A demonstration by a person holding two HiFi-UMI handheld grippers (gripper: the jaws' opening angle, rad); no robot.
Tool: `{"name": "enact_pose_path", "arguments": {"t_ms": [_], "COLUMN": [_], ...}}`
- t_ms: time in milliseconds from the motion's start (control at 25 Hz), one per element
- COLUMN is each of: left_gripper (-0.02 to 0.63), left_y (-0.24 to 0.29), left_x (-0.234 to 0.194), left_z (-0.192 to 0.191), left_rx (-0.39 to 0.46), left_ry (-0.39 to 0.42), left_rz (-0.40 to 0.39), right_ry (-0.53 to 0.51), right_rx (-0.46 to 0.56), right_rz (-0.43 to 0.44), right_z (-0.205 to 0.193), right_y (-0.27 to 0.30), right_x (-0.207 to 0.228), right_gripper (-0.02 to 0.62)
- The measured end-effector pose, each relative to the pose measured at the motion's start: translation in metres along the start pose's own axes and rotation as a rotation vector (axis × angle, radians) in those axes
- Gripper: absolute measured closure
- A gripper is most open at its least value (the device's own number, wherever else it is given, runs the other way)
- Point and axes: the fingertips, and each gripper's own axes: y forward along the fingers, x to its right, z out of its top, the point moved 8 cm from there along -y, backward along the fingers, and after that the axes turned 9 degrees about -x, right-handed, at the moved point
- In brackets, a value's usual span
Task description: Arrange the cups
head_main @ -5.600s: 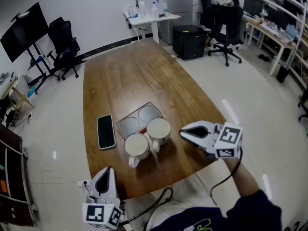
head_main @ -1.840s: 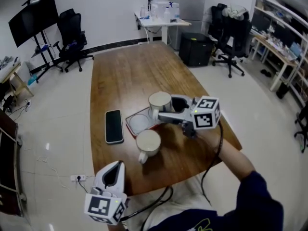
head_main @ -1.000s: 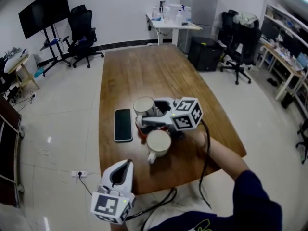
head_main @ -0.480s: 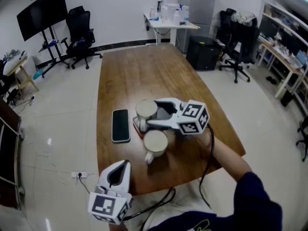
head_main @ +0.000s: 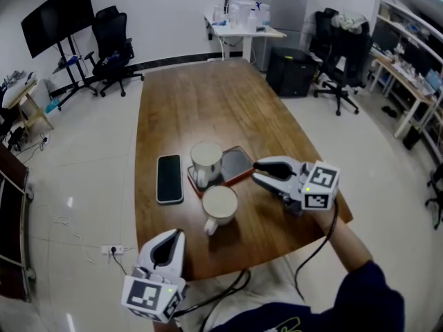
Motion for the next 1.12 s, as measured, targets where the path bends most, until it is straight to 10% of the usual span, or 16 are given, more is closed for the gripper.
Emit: {"name": "enact_pose_path", "arguments": {"t_ms": [80, 1120], "left_gripper": [0.603, 0.603], "left_y": [0.004, 0.024], "left_x": [-0.001, -0.001], "left_z": [0.0, 0.006], "left_rx": [-0.004, 0.008], "left_ry": [-0.005, -0.015], "left_rz": [-0.008, 0.009], "right_ry": [0.036, -0.007], "right_rx": [0.003, -0.074], "right_rz": [0.024, 0.041], "right_z": [-0.01, -0.024], "right_y": [-0.012, -0.032], "right_x": [-0.009, -0.078], "right_gripper": [0.589, 0.591]}}
